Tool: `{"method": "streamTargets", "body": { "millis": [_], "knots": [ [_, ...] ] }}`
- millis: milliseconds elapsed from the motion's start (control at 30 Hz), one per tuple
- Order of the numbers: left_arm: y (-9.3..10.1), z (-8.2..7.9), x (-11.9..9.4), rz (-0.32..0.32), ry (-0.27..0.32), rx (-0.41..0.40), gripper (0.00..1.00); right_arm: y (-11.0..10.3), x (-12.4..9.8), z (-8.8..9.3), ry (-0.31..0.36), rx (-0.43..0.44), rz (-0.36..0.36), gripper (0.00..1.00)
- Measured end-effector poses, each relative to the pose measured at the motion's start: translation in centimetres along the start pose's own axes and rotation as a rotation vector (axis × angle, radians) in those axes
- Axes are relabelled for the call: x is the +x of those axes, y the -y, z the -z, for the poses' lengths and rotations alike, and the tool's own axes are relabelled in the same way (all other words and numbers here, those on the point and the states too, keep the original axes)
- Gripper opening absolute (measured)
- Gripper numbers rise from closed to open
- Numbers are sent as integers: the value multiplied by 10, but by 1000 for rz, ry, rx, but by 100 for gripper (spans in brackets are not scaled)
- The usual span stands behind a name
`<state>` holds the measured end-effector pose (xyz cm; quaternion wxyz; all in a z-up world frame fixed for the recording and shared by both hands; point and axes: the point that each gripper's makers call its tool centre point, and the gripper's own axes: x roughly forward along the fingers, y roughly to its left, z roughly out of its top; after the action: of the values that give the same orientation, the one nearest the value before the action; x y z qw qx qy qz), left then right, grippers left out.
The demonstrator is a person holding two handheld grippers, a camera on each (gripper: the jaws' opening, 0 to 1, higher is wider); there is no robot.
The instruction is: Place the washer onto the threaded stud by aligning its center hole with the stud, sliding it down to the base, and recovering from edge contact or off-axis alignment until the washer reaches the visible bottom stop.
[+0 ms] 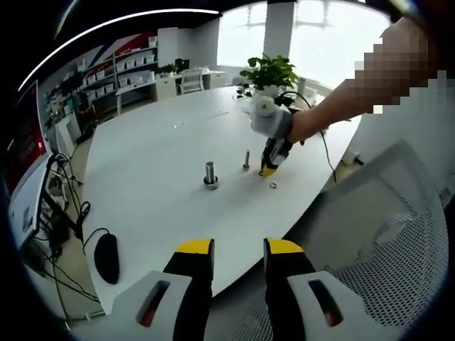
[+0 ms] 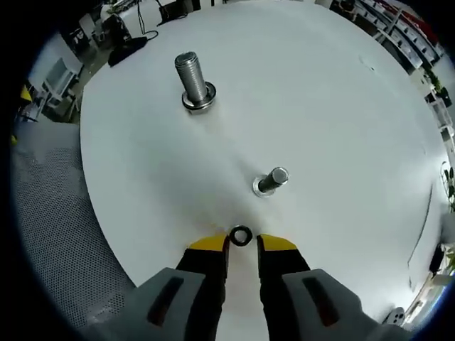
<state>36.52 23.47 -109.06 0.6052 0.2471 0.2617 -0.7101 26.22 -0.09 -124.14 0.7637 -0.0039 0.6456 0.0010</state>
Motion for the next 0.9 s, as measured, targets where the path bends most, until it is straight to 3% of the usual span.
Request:
{"method": "streamTargets", "body": {
  "millis": [167, 433, 633, 900],
  "knots": [
    [0, 1, 0, 1, -5, -3, 26, -1, -1, 4, -15, -12, 8, 18],
    [0, 2, 1, 0, -7, -4, 25, 5, 2, -1, 34, -45, 0, 16],
    [1, 3, 2, 2, -14, -1, 25, 6, 4, -6, -19, -76, -8, 16],
    [1, 3, 3, 1, -21, 0, 25, 4, 1, 1, -66, -29, 6, 15]
  ]
}}
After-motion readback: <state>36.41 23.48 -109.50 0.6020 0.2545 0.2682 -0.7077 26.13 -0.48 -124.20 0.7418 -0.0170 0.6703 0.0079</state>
